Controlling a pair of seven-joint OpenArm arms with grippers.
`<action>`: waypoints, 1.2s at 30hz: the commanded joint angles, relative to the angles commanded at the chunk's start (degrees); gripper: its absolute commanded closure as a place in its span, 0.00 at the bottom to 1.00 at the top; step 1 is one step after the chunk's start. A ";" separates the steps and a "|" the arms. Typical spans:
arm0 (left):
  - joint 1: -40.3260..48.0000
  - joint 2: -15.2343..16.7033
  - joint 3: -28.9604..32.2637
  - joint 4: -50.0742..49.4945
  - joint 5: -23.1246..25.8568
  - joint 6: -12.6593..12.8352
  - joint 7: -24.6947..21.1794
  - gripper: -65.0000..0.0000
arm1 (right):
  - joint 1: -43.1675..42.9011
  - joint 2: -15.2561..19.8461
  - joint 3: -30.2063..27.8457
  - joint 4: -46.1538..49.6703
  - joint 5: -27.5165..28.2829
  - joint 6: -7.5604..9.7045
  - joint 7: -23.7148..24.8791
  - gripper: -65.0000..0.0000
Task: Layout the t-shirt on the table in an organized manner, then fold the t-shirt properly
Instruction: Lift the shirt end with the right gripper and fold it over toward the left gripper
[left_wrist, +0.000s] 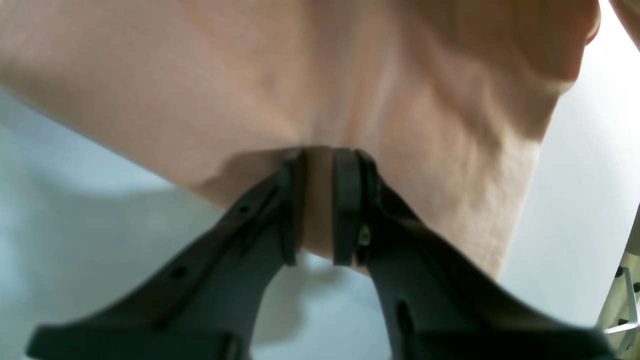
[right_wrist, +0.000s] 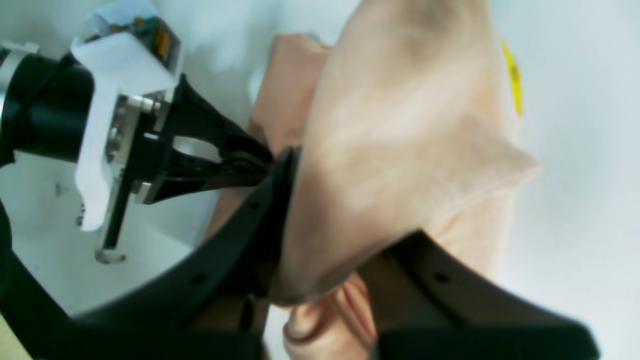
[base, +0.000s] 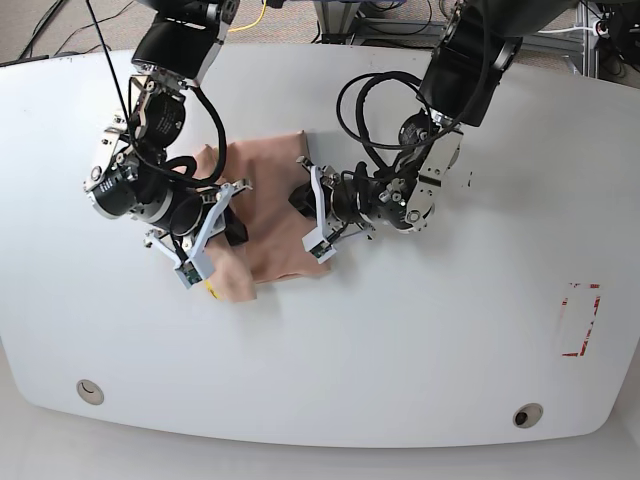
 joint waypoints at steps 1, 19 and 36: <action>0.00 0.00 0.00 0.00 0.00 0.00 0.00 0.87 | 0.00 -0.09 0.00 -0.62 0.00 0.00 0.00 0.98; 0.26 0.00 -0.18 0.00 -0.18 0.00 0.00 0.87 | -0.35 -4.31 -0.09 -1.41 -0.26 0.00 0.00 0.98; 0.35 0.00 -0.18 0.00 -0.18 0.00 0.00 0.87 | 0.09 -4.84 -0.09 -6.24 -0.18 0.00 1.27 0.98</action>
